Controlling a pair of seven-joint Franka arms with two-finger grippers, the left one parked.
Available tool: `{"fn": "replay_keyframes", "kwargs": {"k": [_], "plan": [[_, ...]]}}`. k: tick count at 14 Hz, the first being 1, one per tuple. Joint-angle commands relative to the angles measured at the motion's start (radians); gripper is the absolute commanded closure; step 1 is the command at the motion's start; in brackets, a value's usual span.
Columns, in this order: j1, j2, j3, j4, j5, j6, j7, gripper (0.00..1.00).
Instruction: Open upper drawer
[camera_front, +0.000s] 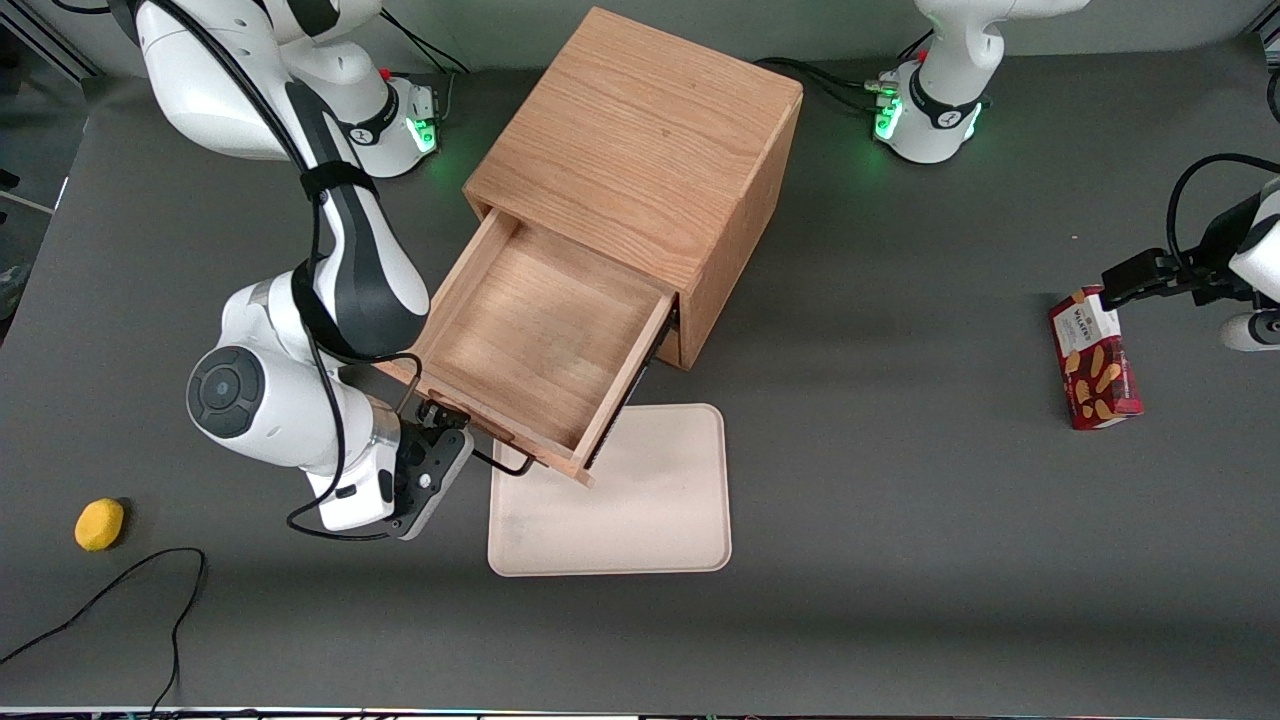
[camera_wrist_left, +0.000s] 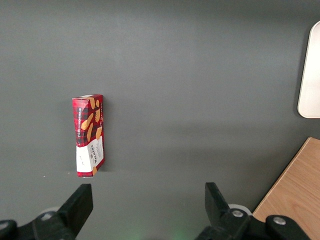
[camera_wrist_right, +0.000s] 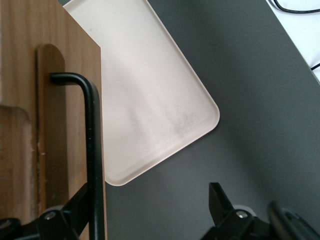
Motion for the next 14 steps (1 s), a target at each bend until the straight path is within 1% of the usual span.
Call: {"fn": "replay_keyframes", "kwargs": {"k": [1, 4, 9, 12, 14], "plan": [[-0.005, -0.002, -0.003, 0.064, 0.027, -0.083, 0.027, 0.00], [-0.008, -0.035, -0.006, 0.075, 0.027, -0.125, 0.029, 0.00], [-0.015, -0.116, -0.031, 0.064, 0.027, -0.125, 0.038, 0.00], [-0.015, -0.195, -0.039, 0.013, 0.025, -0.135, 0.226, 0.00], [-0.015, -0.250, -0.039, -0.027, 0.016, -0.151, 0.322, 0.00]]}}
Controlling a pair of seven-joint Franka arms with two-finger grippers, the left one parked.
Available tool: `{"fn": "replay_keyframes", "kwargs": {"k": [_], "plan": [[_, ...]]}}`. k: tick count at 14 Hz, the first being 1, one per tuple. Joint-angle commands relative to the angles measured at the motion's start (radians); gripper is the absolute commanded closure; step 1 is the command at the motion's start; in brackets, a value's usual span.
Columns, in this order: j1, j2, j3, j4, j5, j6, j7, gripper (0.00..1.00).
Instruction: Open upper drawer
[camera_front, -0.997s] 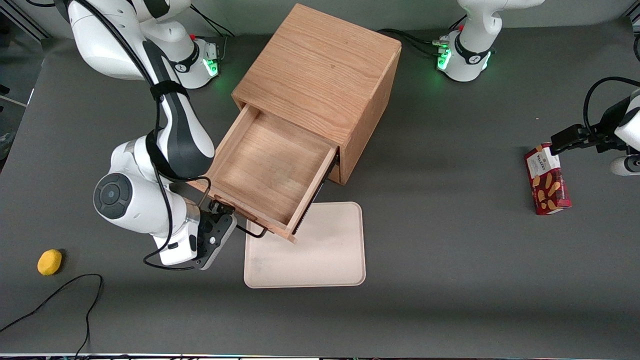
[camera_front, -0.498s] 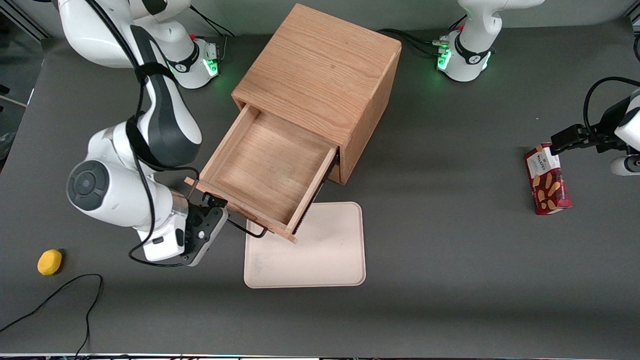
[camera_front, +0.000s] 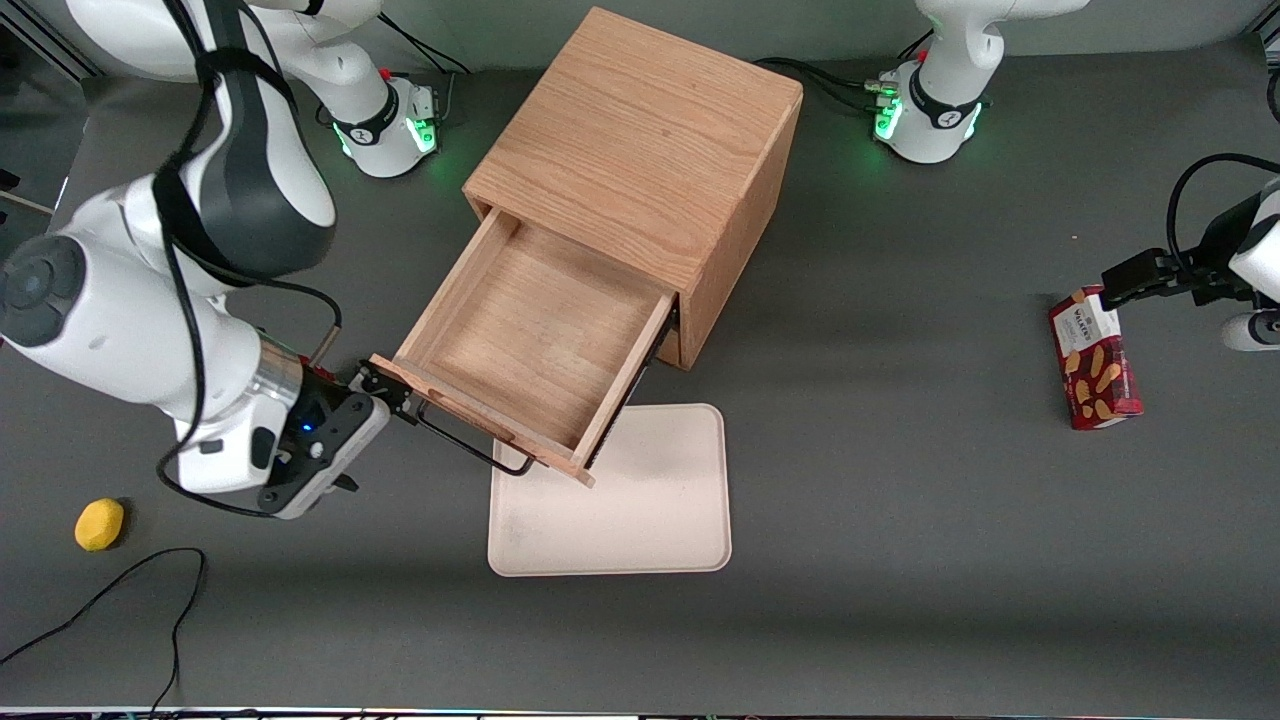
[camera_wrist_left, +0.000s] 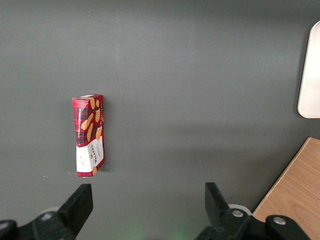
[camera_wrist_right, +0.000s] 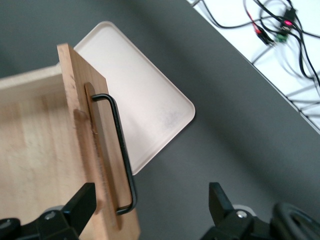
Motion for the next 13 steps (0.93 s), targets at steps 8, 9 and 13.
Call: {"fn": "replay_keyframes", "kwargs": {"k": [8, 9, 13], "plan": [[-0.059, -0.314, 0.011, -0.283, -0.109, -0.094, 0.521, 0.00], [-0.070, -0.329, 0.017, -0.299, -0.147, -0.094, 0.526, 0.00], [-0.162, -0.392, 0.079, -0.369, -0.226, -0.093, 0.519, 0.00]]}}
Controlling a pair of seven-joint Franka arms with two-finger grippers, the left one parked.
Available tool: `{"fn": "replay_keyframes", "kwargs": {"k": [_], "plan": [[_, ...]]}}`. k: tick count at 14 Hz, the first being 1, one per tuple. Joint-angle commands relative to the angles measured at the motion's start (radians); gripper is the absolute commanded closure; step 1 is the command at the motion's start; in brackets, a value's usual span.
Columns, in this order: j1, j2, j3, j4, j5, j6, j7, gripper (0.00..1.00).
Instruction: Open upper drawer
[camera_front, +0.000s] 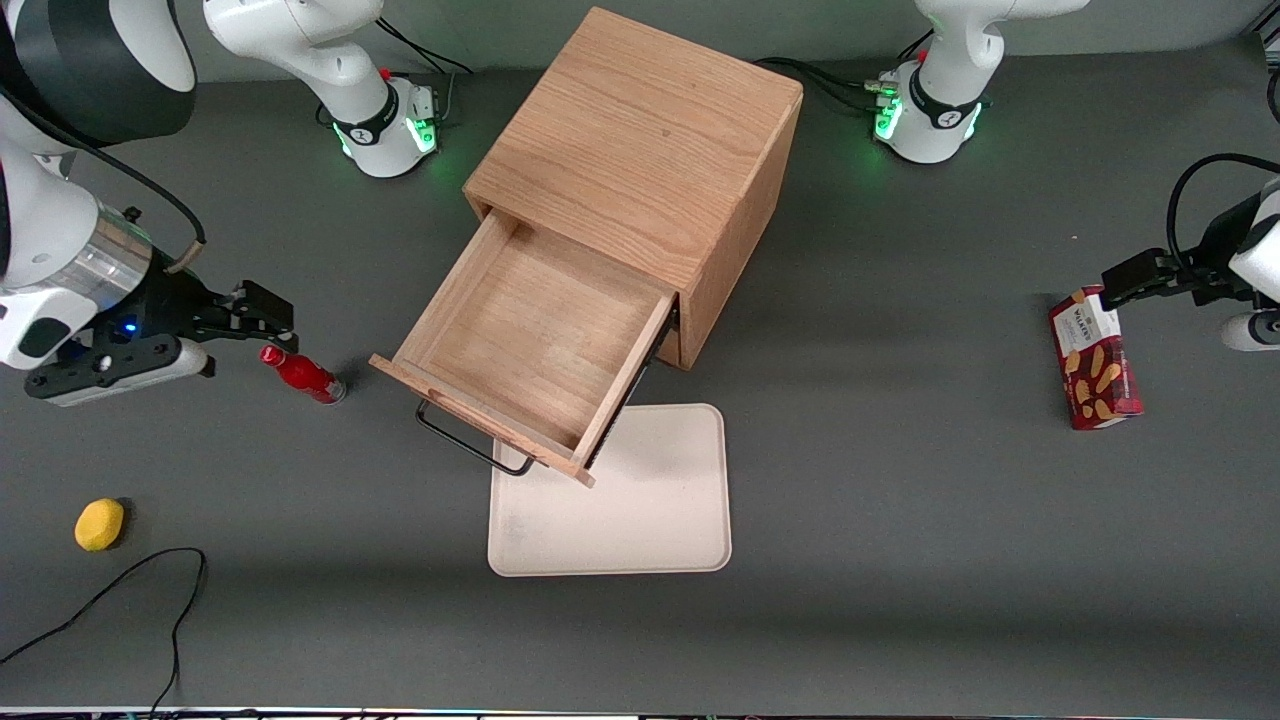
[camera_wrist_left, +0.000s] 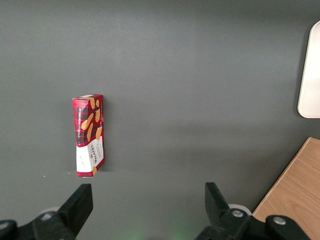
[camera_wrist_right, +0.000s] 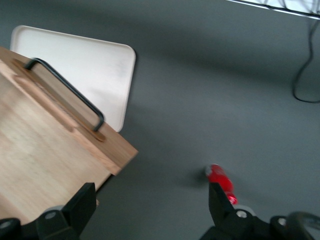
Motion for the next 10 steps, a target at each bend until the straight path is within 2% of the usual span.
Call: {"fn": "replay_keyframes", "kwargs": {"k": [1, 5, 10], "plan": [[-0.067, -0.072, 0.045, -0.093, -0.039, 0.012, 0.025, 0.00], [-0.164, -0.113, 0.112, -0.134, -0.039, 0.011, 0.038, 0.00], [-0.171, -0.112, 0.105, -0.122, -0.062, 0.006, 0.159, 0.00]]}}
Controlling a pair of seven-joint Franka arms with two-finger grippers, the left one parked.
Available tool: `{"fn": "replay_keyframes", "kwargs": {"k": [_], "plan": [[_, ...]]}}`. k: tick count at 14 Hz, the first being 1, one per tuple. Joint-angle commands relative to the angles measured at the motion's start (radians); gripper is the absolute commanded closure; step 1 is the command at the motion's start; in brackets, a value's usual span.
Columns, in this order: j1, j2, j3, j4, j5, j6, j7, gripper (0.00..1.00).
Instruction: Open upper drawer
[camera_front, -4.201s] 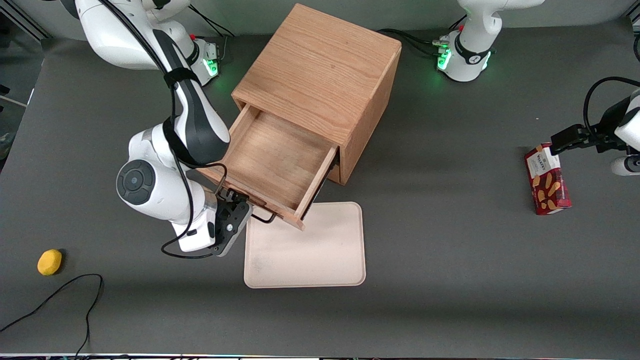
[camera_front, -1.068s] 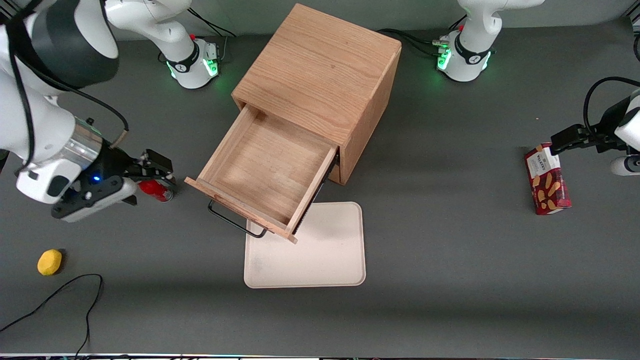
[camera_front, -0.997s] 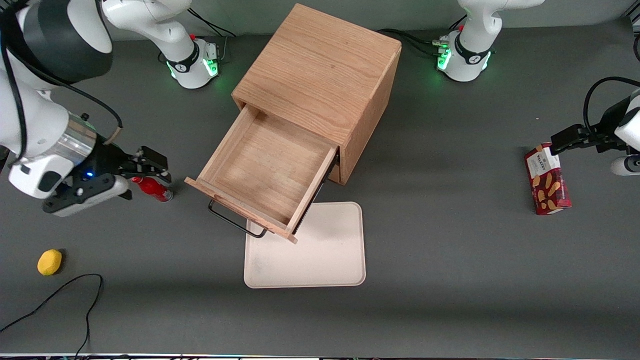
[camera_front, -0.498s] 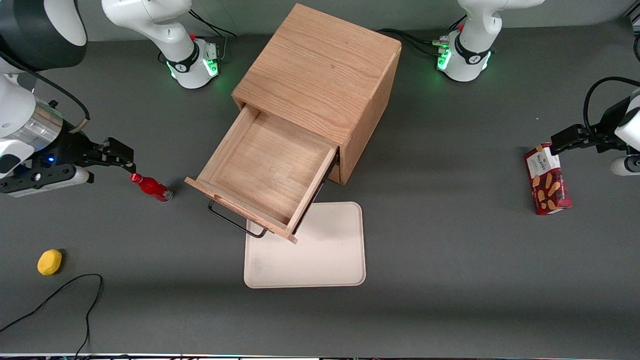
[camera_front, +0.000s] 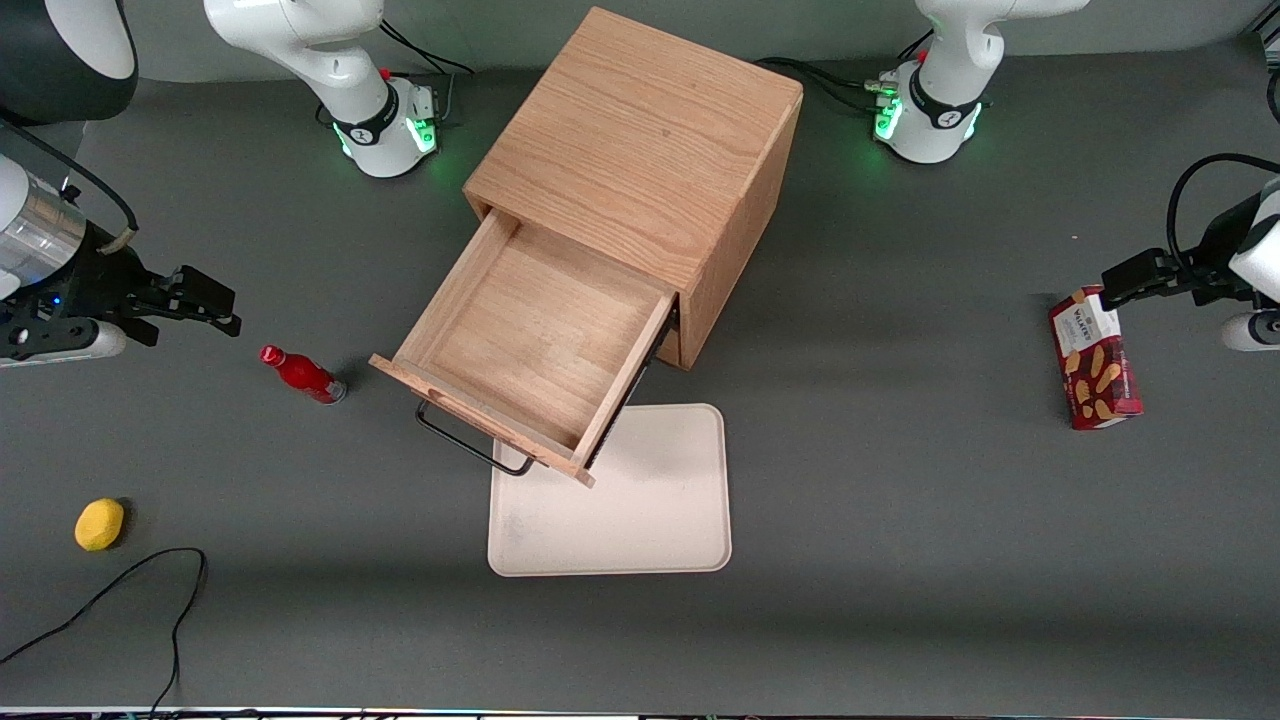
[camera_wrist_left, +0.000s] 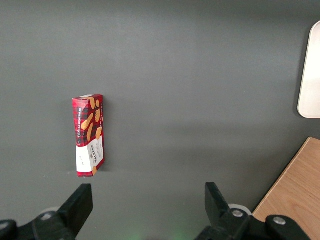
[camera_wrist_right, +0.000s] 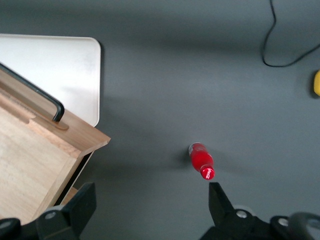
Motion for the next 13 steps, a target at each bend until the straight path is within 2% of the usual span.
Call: {"fn": "replay_keyframes", "kwargs": {"k": [1, 4, 13], "plan": [[-0.012, -0.020, 0.008, -0.004, -0.028, 0.004, 0.069, 0.00], [-0.012, -0.009, -0.047, 0.002, -0.015, 0.006, 0.073, 0.00], [-0.049, -0.069, -0.051, -0.009, 0.002, 0.017, 0.059, 0.00]]}}
